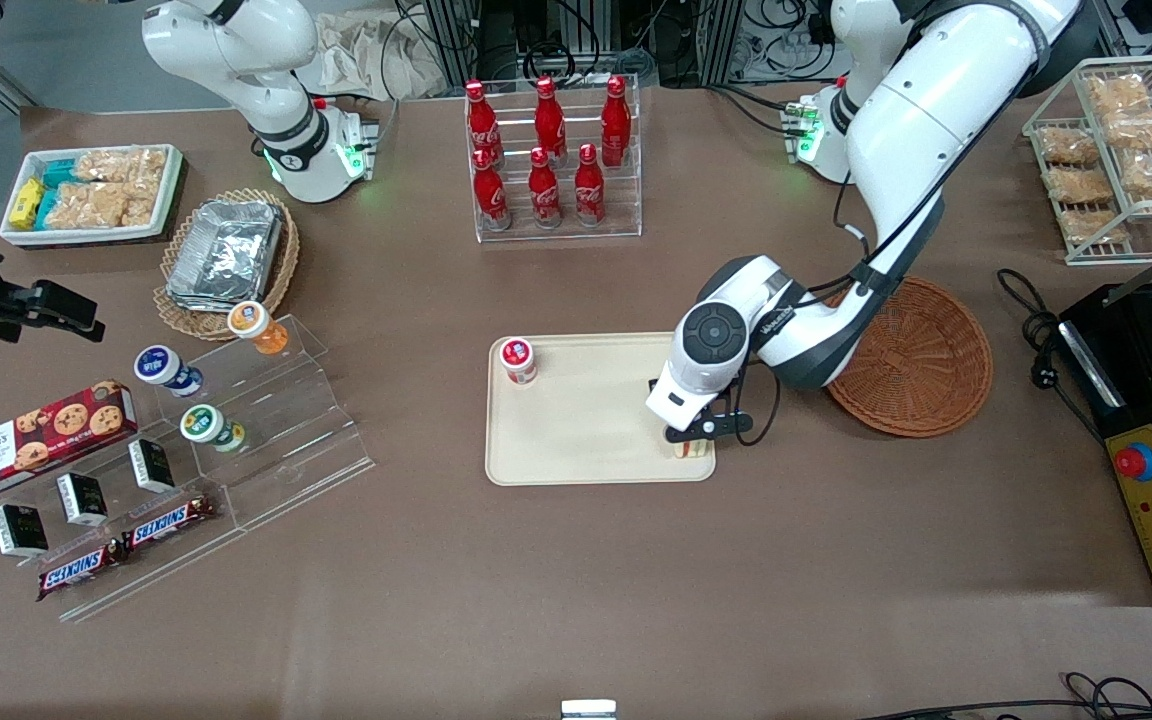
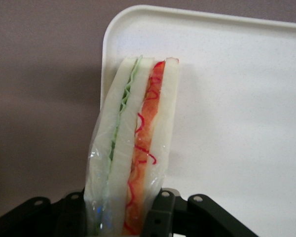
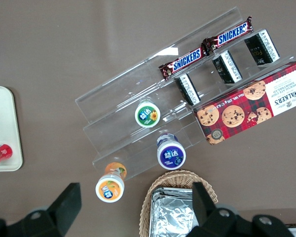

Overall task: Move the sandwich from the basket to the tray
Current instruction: 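Lower the sandwich onto the cream tray beside its rim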

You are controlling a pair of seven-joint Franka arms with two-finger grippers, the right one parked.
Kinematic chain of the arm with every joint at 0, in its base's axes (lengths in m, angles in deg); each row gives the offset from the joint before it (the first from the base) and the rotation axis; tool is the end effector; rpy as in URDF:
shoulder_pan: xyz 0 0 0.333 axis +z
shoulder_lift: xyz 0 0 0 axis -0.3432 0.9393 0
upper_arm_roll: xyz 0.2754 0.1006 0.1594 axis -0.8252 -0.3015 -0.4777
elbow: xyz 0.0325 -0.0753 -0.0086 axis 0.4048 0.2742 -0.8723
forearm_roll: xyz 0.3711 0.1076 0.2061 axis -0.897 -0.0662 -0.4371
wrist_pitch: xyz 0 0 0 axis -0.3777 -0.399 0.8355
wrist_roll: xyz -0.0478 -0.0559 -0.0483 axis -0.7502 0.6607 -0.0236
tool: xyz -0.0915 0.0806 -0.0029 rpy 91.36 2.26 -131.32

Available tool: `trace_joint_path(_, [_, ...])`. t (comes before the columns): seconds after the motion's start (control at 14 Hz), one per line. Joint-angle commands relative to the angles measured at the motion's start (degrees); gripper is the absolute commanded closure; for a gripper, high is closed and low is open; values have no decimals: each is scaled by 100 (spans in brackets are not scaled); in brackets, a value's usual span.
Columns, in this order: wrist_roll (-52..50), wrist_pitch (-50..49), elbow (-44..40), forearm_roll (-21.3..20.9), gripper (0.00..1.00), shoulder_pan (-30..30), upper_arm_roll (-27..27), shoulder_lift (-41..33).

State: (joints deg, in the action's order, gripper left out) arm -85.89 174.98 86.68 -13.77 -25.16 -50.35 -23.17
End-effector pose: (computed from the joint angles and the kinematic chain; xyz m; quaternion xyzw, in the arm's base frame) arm 0.5655 -0.3892 0.1919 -0.9954 -0.0678 0.0636 0.0242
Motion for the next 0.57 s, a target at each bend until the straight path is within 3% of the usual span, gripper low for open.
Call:
trace_joint_path(0.0, [-193,95,-125,-172,37,-18,30,108])
trace_joint_path(0.07, [-167,95,-125,-172,4,-18,30,117])
trace_joint_path(0.14, [-176,86,-125,-181,0,-18,30,117])
trace_joint_path(0.5, [-193,-63,-143,-103,0,-1,56,-268])
